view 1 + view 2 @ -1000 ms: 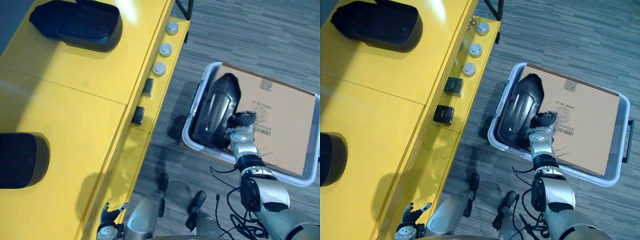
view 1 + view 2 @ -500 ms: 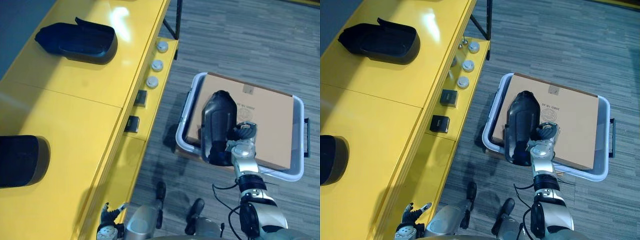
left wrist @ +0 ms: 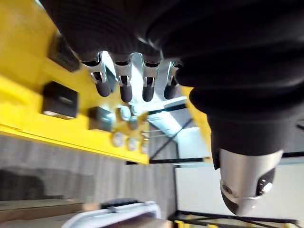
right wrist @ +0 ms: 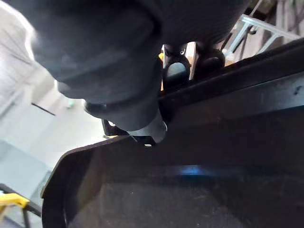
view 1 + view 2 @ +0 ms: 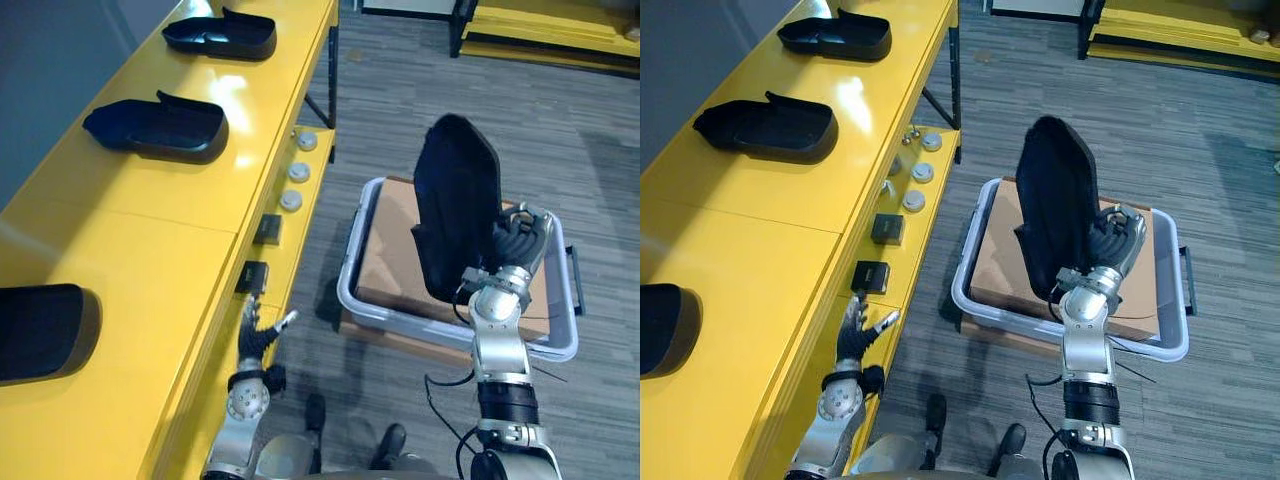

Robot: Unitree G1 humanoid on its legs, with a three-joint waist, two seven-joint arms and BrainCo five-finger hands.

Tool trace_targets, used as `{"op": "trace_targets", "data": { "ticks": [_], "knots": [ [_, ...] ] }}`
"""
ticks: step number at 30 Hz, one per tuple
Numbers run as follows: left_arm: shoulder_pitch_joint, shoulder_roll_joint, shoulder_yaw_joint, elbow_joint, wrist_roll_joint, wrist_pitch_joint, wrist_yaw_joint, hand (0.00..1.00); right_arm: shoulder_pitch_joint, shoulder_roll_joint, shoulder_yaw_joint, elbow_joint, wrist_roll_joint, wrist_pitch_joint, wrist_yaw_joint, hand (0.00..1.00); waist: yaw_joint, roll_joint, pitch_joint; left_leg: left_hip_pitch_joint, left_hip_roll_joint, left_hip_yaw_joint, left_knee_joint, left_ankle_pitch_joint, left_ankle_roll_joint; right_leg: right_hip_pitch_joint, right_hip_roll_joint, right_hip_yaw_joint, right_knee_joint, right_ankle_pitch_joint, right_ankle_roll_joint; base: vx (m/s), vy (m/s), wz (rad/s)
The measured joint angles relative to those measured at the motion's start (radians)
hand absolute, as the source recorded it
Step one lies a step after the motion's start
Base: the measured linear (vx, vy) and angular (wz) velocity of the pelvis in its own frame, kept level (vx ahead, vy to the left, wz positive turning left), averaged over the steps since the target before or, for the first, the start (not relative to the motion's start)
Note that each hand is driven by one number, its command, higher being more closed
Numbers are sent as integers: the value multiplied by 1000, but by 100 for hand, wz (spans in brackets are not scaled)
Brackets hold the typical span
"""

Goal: Walk over and take plastic housings, then place them on the shelf

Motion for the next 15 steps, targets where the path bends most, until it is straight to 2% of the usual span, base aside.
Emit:
{"op": "trace_targets", "data": {
  "ticks": [5,12,15],
  "knots": [
    [-74,11,-64,-62,18,-3,35,0,-1,31,118,-85,5,-41,4,100,-4,0,-4,16,12,26,0,-4,2,4,12,29,-2,1,-2,-10,-12,-16],
    [-100,23,-149,-62,36,1,49,0,-1,60,238,-105,91,-77,27,100,-9,2,-51,31,23,54,-4,-10,1,1,22,53,-5,6,-9,-26,-1,-14],
    [-133,41,-177,-62,35,7,60,0,-2,69,306,-105,147,-85,47,100,-29,-1,-67,31,31,55,-4,-11,1,0,30,65,-9,11,-16,-26,-6,-4]
  ]
}}
